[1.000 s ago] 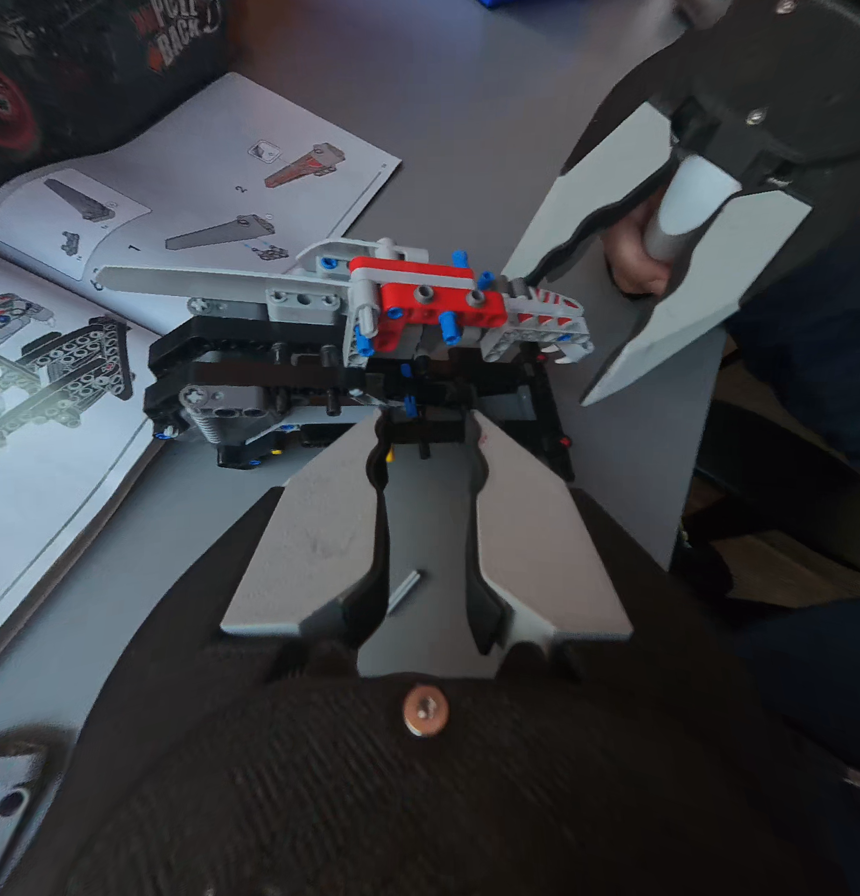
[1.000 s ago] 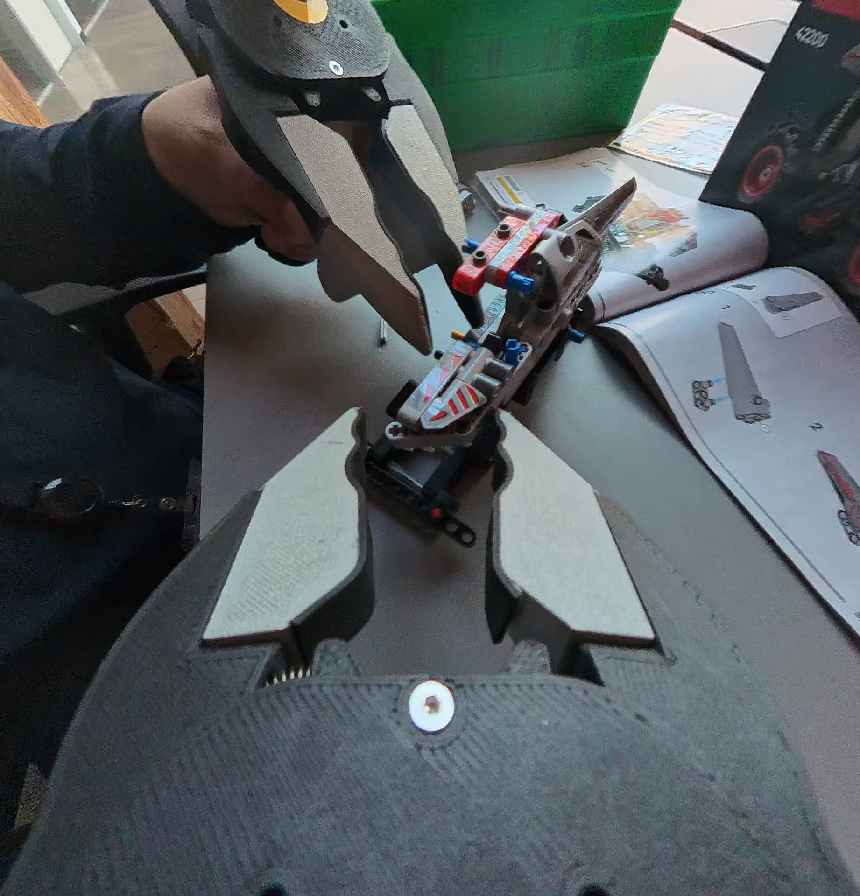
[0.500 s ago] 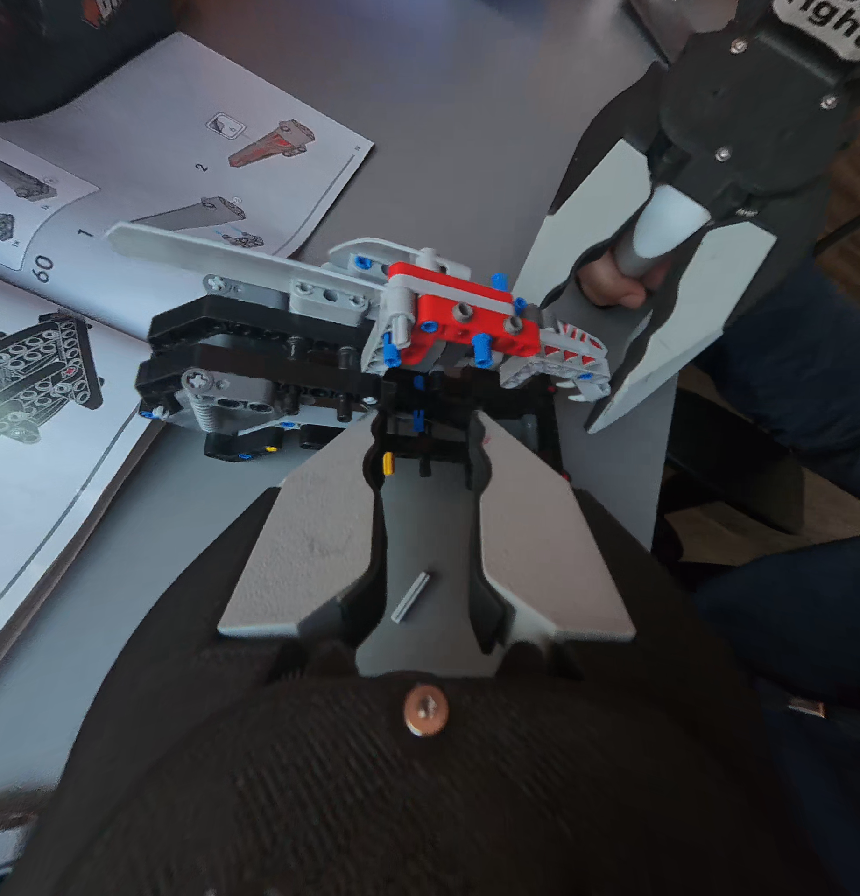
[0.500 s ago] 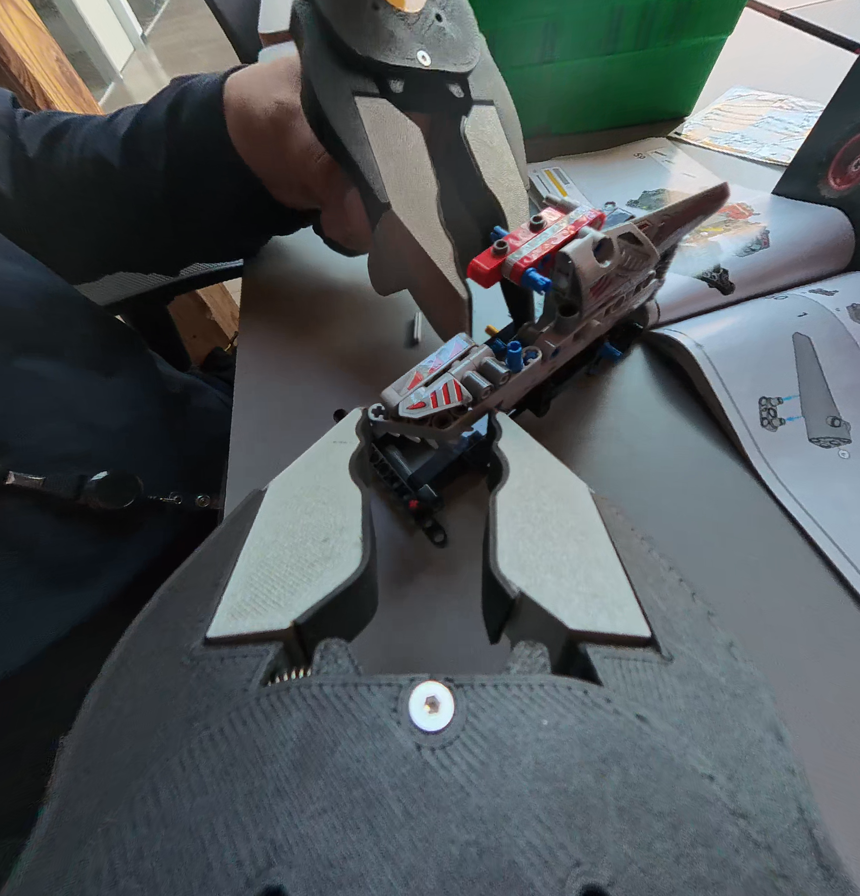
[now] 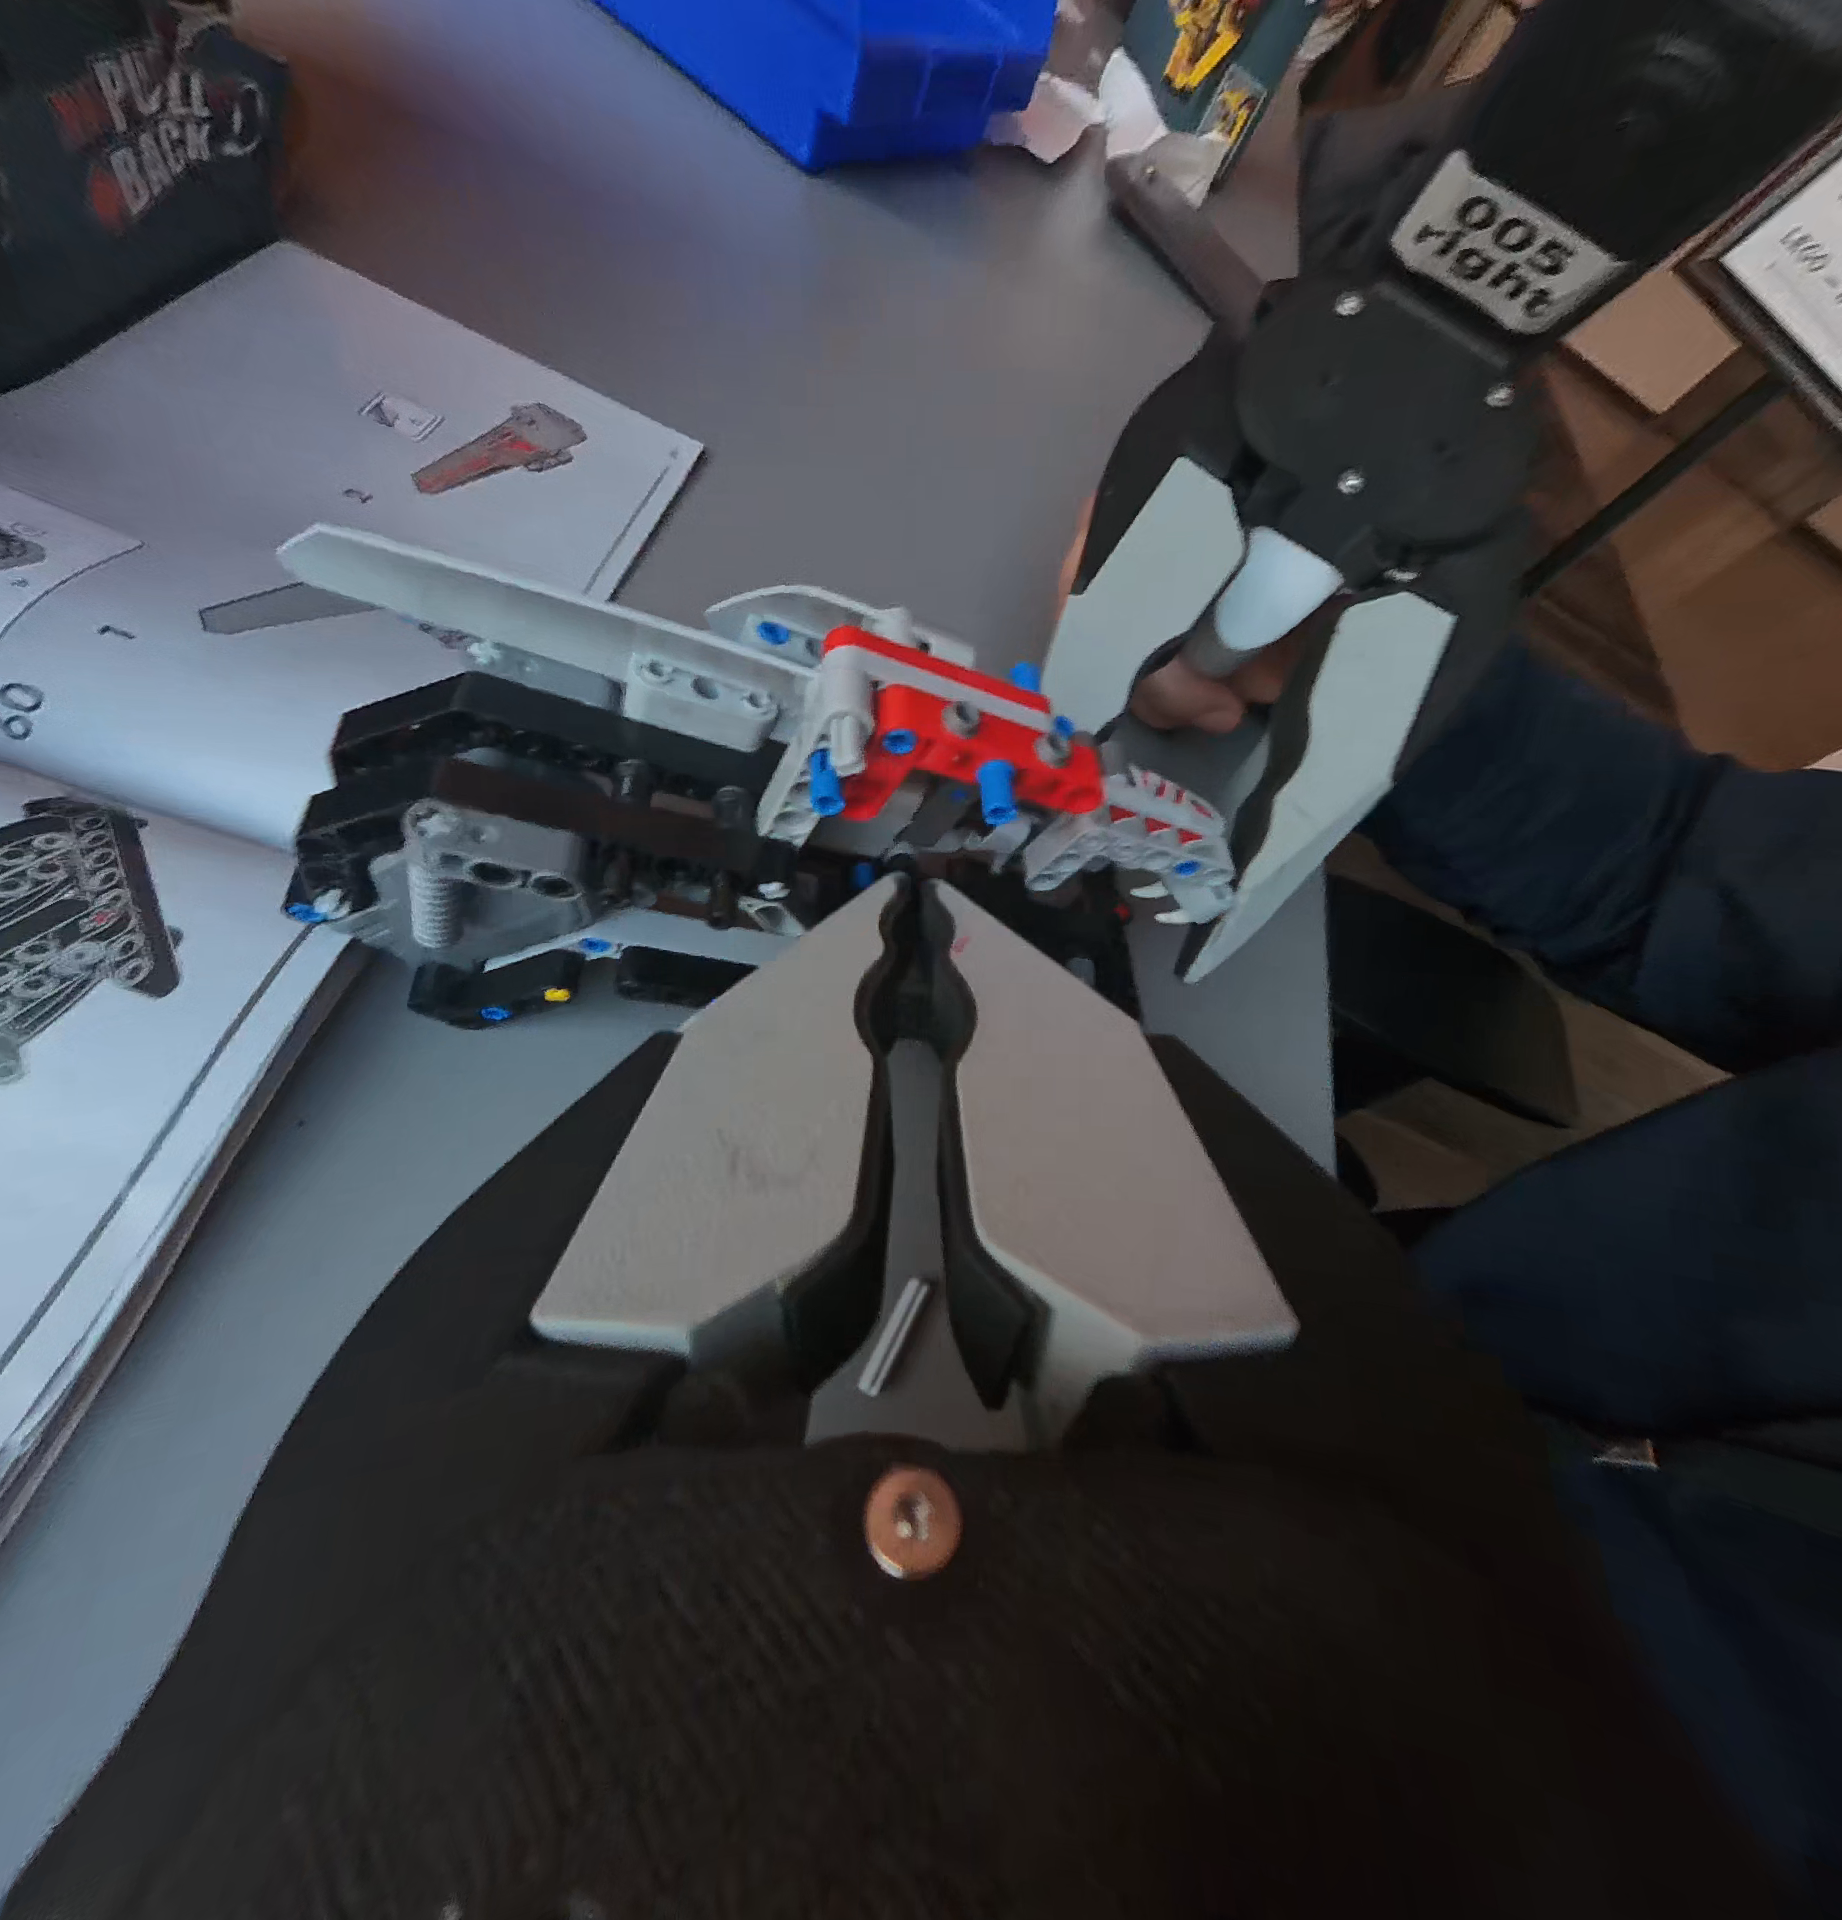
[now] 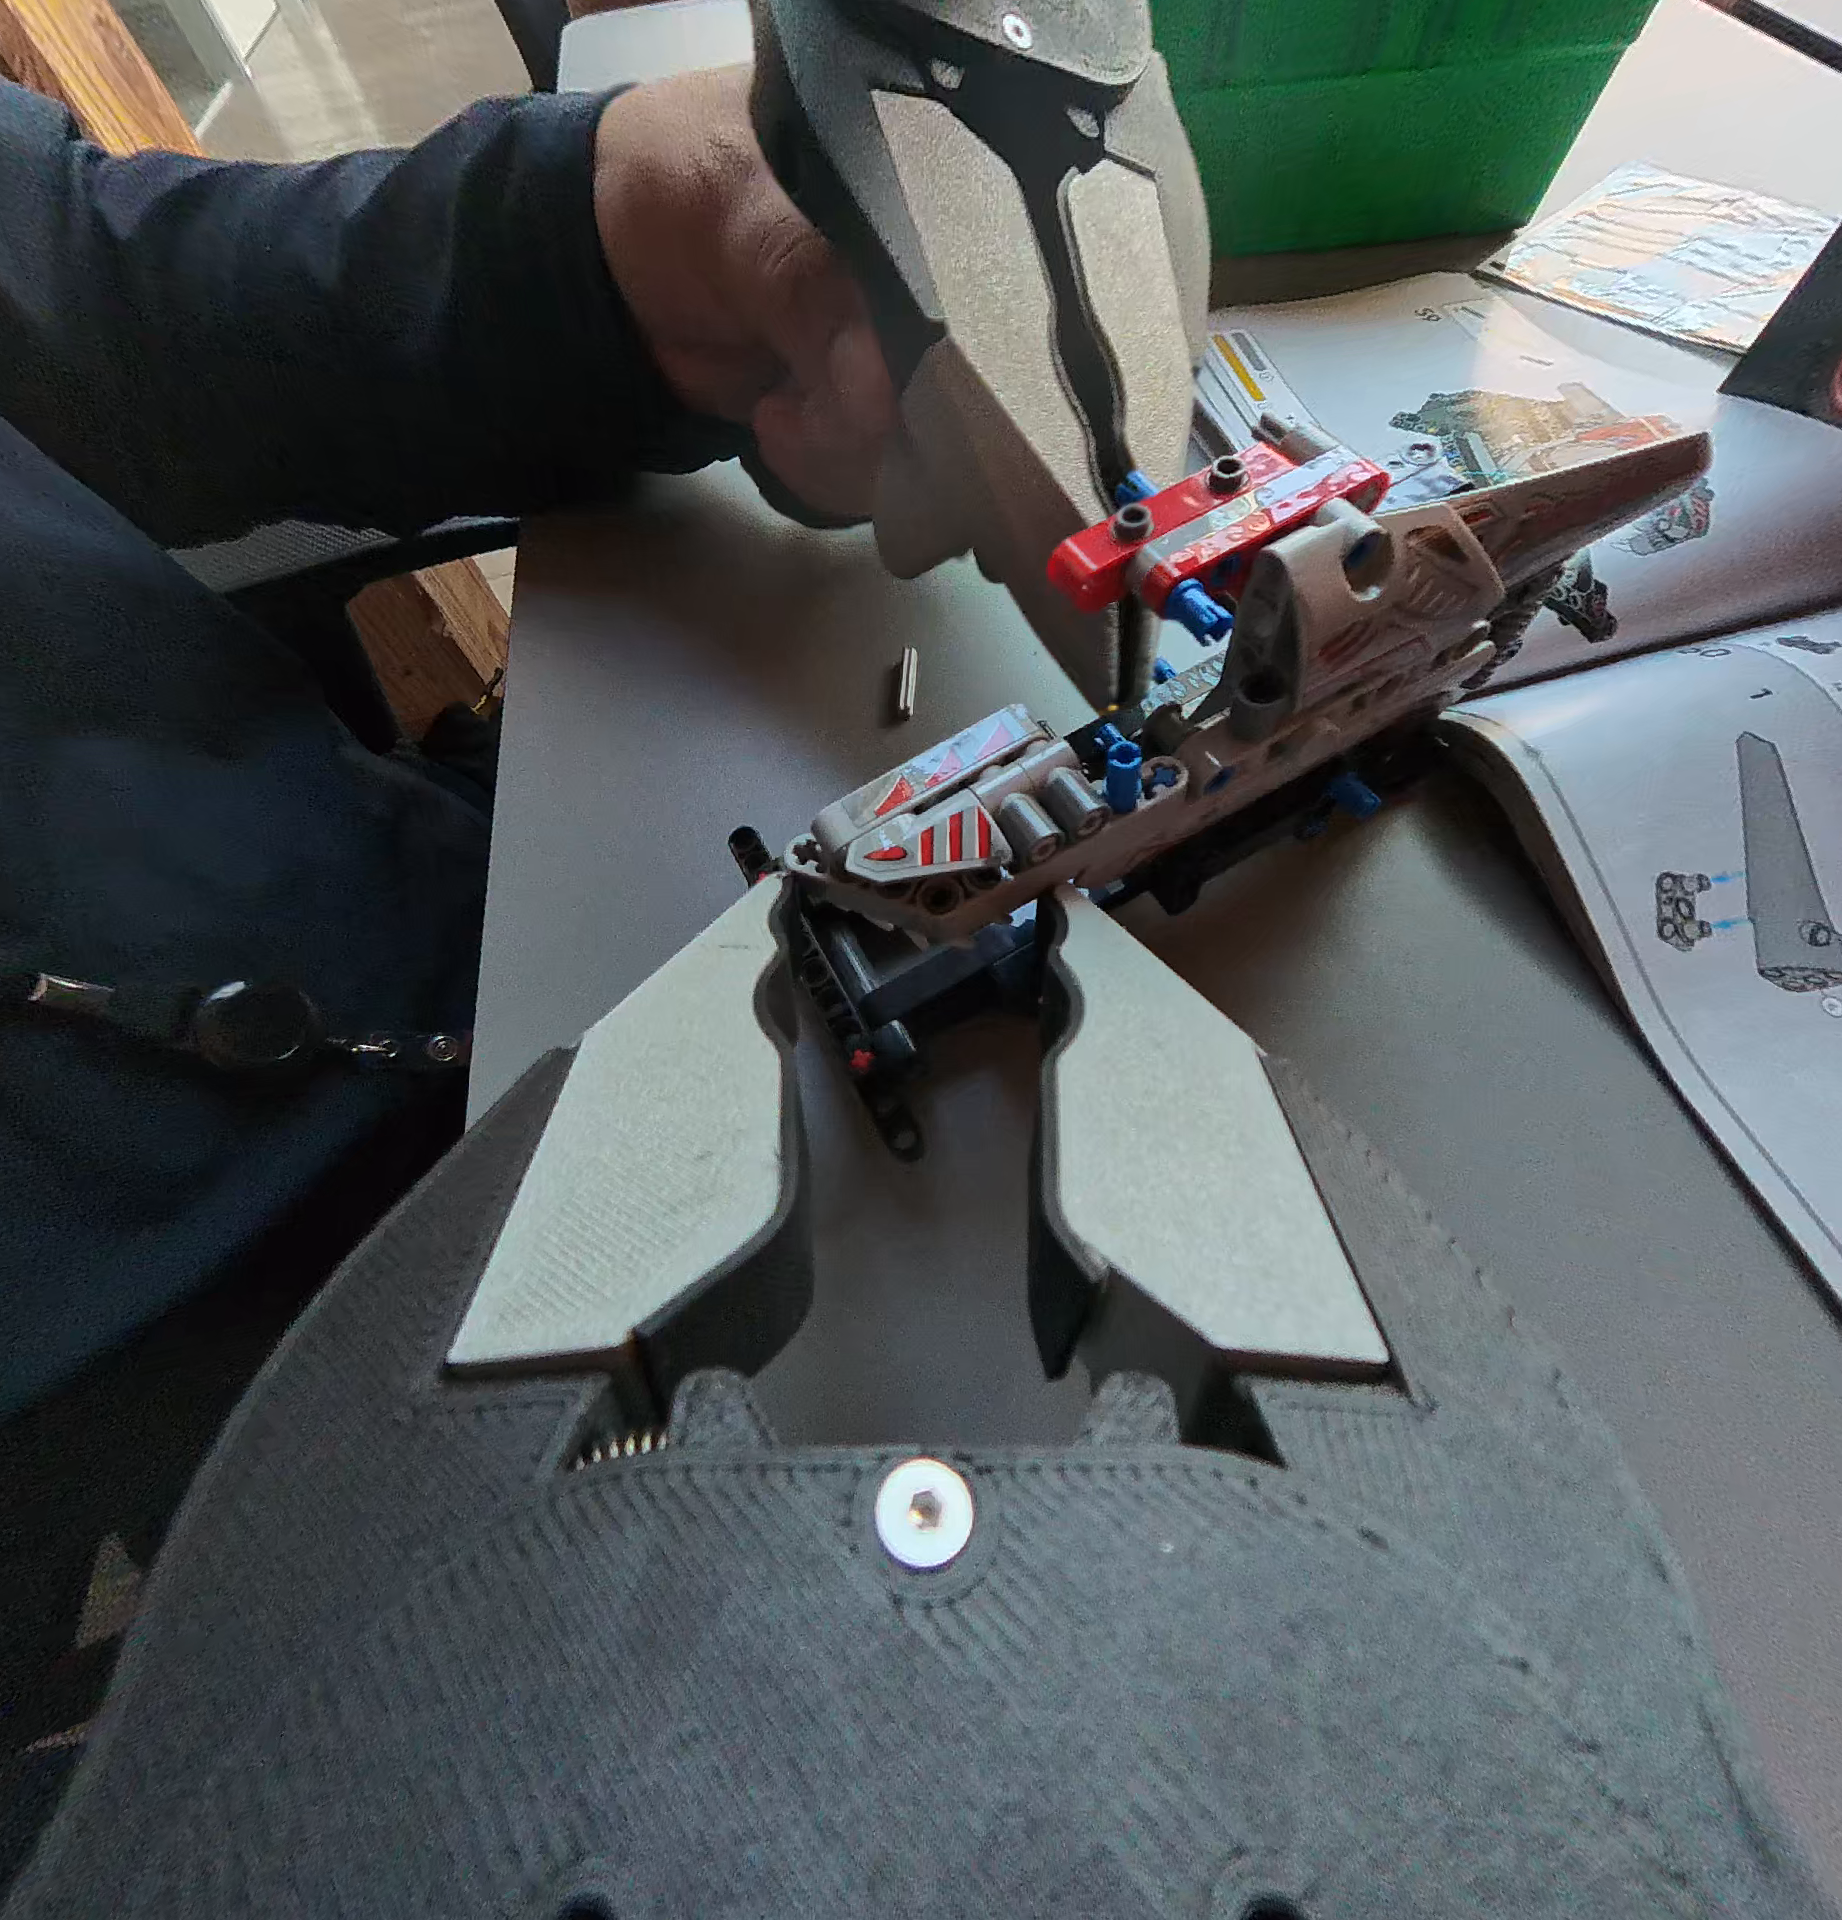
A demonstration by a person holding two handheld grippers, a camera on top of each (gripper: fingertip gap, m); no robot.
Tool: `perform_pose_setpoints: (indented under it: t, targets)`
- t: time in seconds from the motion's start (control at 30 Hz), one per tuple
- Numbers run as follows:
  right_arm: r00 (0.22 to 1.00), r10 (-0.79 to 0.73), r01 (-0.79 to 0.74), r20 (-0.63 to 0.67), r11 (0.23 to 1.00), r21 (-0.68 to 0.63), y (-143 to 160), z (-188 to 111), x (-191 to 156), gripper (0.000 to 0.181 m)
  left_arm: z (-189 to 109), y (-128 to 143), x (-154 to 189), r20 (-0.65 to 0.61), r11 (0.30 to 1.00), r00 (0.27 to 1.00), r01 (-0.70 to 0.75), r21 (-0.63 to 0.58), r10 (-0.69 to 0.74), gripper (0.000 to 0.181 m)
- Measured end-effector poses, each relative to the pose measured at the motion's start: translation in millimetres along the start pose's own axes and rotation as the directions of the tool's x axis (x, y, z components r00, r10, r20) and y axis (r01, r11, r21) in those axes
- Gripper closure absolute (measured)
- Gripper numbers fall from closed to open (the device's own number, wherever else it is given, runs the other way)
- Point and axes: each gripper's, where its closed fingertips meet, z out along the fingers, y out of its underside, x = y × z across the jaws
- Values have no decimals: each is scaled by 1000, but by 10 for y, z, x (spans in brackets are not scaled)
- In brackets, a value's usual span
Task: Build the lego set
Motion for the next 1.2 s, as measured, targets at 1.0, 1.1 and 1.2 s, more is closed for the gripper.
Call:
perform_pose_setpoints:
  t: [1.0,1.1,1.2]
  targets:
    - [995,-93,92,-26,995,-36,53,7,13,147,96,142,-61,124,977,971,-196,-80,205,151]
    - [994,-108,106,-25,992,-72,90,51,19,144,98,142,-58,125,977,971,-197,-77,206,150]
    - [991,-130,126,-40,989,-76,93,59,24,146,67,116,-57,153,970,959,-233,-62,240,155]
